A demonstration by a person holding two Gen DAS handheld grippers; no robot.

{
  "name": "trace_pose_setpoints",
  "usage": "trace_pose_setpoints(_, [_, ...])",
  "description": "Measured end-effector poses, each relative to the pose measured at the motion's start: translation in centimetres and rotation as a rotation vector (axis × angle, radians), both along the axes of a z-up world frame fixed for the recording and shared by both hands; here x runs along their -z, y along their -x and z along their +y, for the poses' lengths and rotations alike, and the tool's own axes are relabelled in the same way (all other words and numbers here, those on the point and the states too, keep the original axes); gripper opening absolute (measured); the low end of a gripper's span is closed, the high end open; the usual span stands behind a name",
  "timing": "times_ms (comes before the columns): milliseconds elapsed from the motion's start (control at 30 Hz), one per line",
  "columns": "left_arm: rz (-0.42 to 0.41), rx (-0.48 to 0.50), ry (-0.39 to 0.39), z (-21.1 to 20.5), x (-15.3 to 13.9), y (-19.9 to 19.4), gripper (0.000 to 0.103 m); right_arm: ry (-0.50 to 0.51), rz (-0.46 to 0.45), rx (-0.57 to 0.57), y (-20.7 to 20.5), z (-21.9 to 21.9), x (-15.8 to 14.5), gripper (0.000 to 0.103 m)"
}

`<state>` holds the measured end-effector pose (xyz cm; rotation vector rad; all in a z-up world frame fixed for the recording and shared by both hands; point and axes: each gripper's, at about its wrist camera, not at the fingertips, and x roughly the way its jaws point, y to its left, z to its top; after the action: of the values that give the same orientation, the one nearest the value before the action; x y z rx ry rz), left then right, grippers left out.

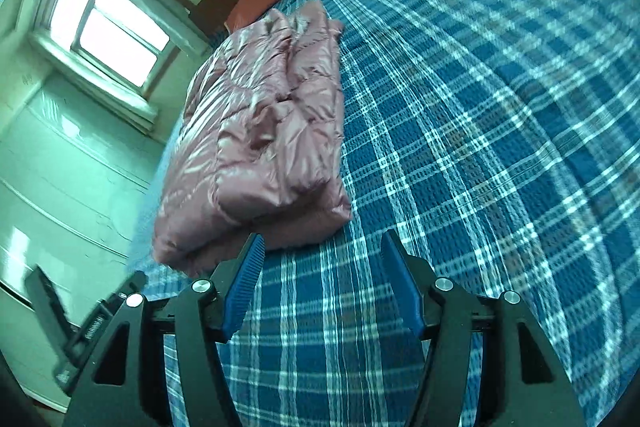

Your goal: Fold large clothes

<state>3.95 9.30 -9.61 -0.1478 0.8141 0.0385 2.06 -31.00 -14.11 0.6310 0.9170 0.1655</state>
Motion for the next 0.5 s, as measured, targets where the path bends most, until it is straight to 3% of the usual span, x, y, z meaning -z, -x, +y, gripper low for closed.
trace_pose_setpoints(100, [-0.022, -0.024, -0.047, 0.0, -0.6, 0.9, 0.093, 0.114, -0.021, -0.001, 1.7, 1.7, -1.6, 0.067])
trace_pose_setpoints(267, [-0.051, -0.039, -0.119, -0.3, -2.0, 2.6, 0.094, 0.257, -0.060, 0.006, 3.5, 4.5, -3.8, 0.068])
trace_pose_setpoints(500, [-0.092, -0.052, -0.113, -0.3, -4.2, 3.8, 0.095, 0.410, -0.126, 0.007, 4.2, 7.5, -7.7, 0.072])
